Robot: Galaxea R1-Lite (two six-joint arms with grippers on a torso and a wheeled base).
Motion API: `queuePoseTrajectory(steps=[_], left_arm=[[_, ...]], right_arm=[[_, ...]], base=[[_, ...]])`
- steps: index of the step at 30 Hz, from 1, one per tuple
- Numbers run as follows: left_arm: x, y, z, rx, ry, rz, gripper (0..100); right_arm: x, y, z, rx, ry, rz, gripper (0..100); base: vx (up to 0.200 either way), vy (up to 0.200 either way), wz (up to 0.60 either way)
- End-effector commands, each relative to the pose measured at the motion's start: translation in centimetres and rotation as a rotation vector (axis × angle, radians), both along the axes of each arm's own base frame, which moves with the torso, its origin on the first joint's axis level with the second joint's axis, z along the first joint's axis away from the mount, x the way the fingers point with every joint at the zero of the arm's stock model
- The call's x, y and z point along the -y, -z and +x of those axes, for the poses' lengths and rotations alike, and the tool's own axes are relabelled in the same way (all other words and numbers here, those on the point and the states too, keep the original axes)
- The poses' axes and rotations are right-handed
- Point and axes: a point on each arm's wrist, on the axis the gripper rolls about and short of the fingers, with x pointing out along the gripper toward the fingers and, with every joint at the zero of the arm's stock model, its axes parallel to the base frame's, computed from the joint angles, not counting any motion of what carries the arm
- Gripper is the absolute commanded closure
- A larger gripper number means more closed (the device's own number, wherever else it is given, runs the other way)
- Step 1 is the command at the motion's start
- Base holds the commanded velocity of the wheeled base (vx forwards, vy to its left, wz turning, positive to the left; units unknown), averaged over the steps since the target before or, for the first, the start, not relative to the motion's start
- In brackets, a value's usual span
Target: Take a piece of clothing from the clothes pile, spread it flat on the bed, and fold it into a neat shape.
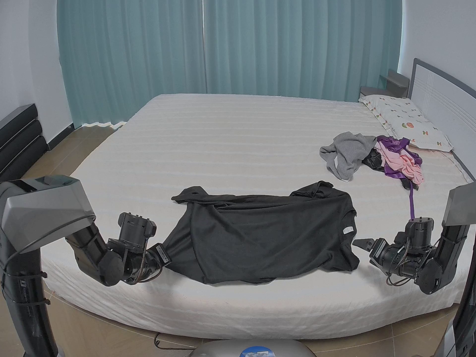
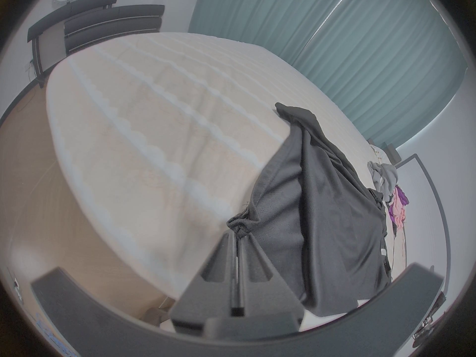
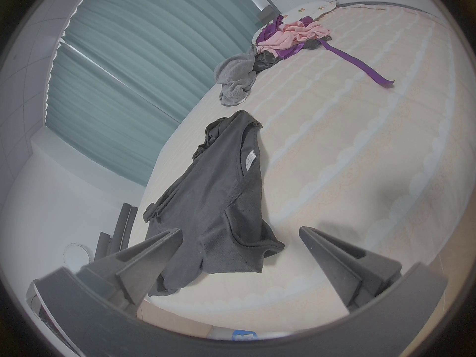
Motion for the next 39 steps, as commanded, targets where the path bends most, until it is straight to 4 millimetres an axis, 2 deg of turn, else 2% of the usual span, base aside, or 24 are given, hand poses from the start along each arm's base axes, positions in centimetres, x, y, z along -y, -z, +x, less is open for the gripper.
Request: queuePoseTrajectory(steps=[1, 2, 4, 8, 15, 19, 22, 28, 29, 35, 39], left_arm=[[-2.0, -3.3, -2.5, 0.045, -0.019, 0.008, 100], [-2.8, -4.0, -3.3, 0.047, -0.032, 0.013, 100], [-3.2, -3.9, -4.5, 0.019, -0.033, 0.022, 100], [-3.6, -4.0, -5.8, 0.006, -0.010, 0.050, 100], [-3.7, -3.6, -5.3, 0.000, -0.019, 0.046, 100], [-4.6, -2.7, -4.5, -0.017, -0.051, 0.041, 100], [-4.9, -2.8, -4.3, -0.004, -0.055, 0.026, 100], [-4.9, -2.7, -4.2, 0.002, -0.051, 0.018, 100], [-4.9, -2.7, -4.2, 0.002, -0.051, 0.018, 100], [-5.2, -2.7, -3.8, 0.029, -0.067, 0.011, 100], [-6.0, -2.5, -2.8, 0.096, -0.101, 0.002, 100]], right_arm=[[-0.1, 0.8, -0.1, -0.020, -0.014, -0.017, 0], [-0.1, 0.8, -0.1, -0.014, -0.016, -0.017, 0], [-0.1, 0.7, 0.1, -0.003, -0.014, -0.016, 0], [-0.1, 0.6, 0.3, 0.002, -0.015, -0.017, 0], [-1.1, 0.9, 1.4, 0.026, -0.056, -0.045, 0], [-2.2, 2.2, 3.0, 0.033, -0.082, -0.109, 0], [-2.3, 3.0, 3.9, 0.031, -0.092, -0.159, 0], [-2.2, 3.3, 5.3, 0.031, -0.112, -0.199, 0], [-2.2, 3.3, 5.3, 0.031, -0.112, -0.199, 100], [-2.4, 2.4, 8.0, 0.062, -0.112, -0.209, 100], [-1.0, 0.4, 10.9, 0.129, -0.055, -0.210, 100]], base=[[0.000, 0.000, 0.00], [0.000, 0.000, 0.00], [0.000, 0.000, 0.00], [0.000, 0.000, 0.00], [0.000, 0.000, 0.00], [0.000, 0.000, 0.00], [0.000, 0.000, 0.00], [0.000, 0.000, 0.00], [0.000, 0.000, 0.00], [0.000, 0.000, 0.00], [0.000, 0.000, 0.00]])
